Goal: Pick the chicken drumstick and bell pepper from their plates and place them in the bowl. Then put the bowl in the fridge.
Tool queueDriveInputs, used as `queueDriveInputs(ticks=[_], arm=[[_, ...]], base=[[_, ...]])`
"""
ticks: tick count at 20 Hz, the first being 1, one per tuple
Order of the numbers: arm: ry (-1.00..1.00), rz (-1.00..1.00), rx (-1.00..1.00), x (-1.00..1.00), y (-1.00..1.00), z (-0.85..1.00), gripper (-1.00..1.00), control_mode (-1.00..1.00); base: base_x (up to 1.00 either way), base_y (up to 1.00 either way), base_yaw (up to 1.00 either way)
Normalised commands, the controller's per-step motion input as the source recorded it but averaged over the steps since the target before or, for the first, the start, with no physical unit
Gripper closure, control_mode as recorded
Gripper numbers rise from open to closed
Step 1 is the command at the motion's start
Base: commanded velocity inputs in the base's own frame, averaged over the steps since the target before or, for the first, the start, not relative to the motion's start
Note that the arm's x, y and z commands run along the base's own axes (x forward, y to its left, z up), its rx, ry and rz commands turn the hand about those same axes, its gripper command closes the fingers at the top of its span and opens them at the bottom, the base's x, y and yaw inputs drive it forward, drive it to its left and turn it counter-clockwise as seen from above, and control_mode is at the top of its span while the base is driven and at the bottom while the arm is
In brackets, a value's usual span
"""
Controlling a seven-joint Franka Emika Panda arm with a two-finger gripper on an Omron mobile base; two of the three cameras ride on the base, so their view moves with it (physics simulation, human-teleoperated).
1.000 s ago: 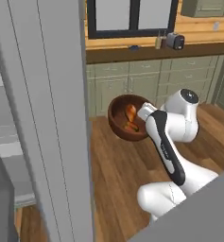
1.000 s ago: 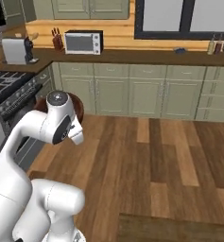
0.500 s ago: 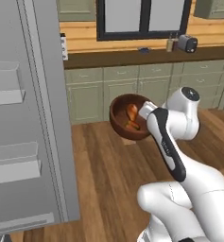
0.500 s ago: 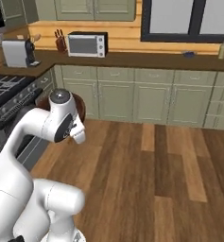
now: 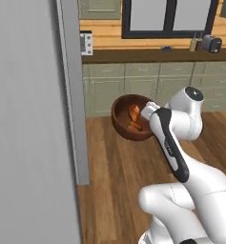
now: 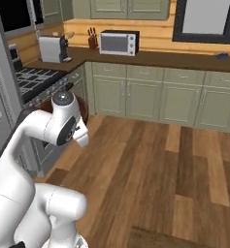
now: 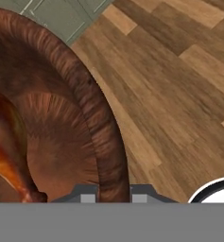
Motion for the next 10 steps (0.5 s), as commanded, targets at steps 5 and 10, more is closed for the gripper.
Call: queueDriveInputs(ticks=[5, 10], arm=[[0.0, 0.0, 0.0, 0.0, 0.0, 0.0, 1.0, 1.0], [0.0, 0.0, 0.0, 0.0, 0.0, 0.0, 1.0, 1.0]], base=[[-0.61, -0.12, 0.16], [-0.33, 0.0, 0.26]])
